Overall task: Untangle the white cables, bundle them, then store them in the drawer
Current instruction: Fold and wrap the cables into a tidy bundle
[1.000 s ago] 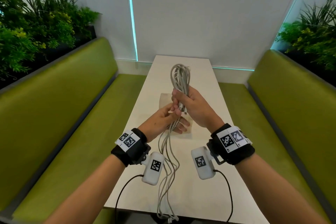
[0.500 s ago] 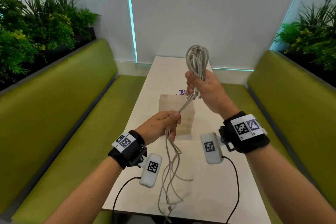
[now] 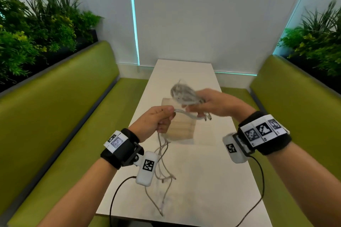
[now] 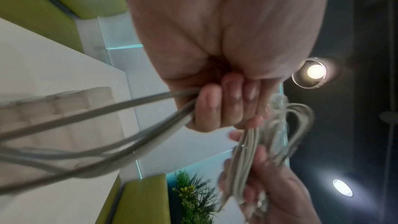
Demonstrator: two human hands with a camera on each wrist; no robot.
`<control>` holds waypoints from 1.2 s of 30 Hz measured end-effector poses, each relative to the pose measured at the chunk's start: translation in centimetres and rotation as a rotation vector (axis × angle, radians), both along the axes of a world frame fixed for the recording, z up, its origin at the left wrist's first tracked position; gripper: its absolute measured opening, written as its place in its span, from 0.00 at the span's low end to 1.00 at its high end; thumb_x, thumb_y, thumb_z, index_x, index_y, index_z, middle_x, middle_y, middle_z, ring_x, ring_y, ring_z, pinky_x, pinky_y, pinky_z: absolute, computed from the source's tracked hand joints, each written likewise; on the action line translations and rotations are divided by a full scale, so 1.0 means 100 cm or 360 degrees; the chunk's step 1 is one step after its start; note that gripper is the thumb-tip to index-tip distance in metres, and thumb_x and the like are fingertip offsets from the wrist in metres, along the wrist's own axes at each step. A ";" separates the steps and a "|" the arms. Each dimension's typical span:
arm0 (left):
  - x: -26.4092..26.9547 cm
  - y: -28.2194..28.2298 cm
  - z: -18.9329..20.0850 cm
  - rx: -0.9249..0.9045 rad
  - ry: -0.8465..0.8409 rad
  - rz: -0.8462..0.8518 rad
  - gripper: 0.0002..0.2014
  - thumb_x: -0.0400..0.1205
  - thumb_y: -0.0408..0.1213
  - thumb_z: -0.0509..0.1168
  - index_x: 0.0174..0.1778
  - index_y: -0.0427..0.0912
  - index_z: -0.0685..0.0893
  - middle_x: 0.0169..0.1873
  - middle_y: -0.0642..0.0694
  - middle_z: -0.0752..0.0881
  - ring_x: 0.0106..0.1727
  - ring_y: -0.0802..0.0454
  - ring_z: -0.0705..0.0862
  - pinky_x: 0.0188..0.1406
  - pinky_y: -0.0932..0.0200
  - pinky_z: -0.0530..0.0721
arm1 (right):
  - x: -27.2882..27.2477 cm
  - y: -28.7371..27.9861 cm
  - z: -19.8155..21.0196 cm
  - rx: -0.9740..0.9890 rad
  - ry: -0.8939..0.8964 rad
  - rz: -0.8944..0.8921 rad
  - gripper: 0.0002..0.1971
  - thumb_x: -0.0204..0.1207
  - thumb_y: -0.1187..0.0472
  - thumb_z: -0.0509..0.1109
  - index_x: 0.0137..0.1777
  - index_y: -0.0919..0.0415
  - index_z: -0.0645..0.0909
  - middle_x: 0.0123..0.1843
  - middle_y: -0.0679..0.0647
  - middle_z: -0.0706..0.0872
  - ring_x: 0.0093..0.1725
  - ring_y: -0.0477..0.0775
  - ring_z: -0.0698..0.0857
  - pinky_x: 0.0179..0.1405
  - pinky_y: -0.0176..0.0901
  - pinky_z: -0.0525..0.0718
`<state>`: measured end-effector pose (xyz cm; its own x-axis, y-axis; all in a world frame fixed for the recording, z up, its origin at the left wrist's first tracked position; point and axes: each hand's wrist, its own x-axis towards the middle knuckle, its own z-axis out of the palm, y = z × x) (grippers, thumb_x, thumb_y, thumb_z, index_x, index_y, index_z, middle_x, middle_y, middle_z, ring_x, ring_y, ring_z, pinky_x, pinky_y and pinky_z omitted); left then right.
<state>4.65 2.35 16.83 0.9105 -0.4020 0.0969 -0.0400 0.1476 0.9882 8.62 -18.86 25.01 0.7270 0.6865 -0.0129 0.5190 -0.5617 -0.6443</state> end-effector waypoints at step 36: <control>-0.006 -0.009 0.021 0.0918 -0.0118 -0.0267 0.19 0.77 0.47 0.67 0.43 0.30 0.85 0.17 0.51 0.72 0.18 0.54 0.65 0.17 0.65 0.64 | -0.021 0.023 -0.021 -0.0635 0.0200 0.0289 0.12 0.78 0.56 0.69 0.47 0.67 0.81 0.31 0.48 0.82 0.29 0.51 0.78 0.23 0.39 0.75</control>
